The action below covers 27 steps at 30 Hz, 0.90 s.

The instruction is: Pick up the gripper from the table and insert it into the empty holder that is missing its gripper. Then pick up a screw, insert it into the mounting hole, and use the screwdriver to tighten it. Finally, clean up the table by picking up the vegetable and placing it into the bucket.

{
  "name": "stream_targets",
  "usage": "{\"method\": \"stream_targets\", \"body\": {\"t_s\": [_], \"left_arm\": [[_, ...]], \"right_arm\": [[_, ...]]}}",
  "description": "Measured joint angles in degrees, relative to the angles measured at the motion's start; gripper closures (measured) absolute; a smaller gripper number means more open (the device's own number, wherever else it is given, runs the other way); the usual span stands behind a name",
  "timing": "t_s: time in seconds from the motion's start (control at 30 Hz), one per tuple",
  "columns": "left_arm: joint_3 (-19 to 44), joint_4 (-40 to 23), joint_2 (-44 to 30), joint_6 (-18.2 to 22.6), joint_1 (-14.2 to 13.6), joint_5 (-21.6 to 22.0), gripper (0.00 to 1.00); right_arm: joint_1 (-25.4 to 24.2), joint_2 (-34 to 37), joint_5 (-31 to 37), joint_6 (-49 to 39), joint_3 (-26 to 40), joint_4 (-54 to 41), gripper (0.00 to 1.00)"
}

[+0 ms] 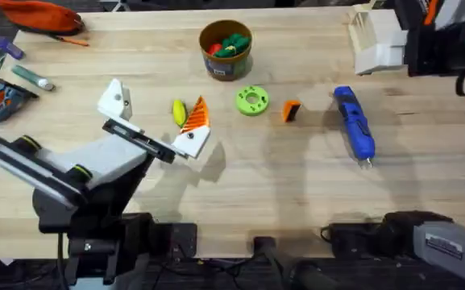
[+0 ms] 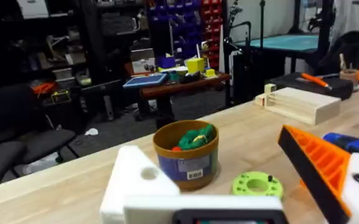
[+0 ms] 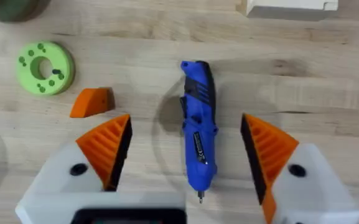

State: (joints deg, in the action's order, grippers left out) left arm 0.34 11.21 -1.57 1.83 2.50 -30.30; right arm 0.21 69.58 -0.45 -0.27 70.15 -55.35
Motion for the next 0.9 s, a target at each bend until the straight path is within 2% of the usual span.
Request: {"method": "stream_targets", "body": {"t_s": [0.2,0.37,0.53,0.73,0.9], "left_arm": [[0.02,-0.53,1.32,-1.95,-0.1,-0.07,0.015],[0.02,-2.84,1.31,-4.04,-1.81,0.11,0.015],[0.02,-3.13,1.32,-6.25,-1.99,-0.11,0.015],[0.02,-5.49,1.32,-7.76,-1.99,-6.28,0.015],[0.02,-9.8,1.32,-12.27,-1.99,-11.44,0.015]], "right_arm": [[0.0,0.02,0.0,0.0,0.0,0.0,0.009],[0.0,0.02,0.0,0.0,0.0,0.01,0.007],[0.0,0.02,0.0,0.02,0.0,0.0,0.01],[0.0,0.02,0.0,0.01,0.0,0.0,0.008],[0.0,0.02,0.0,0.0,0.0,0.0,0.009]]}}
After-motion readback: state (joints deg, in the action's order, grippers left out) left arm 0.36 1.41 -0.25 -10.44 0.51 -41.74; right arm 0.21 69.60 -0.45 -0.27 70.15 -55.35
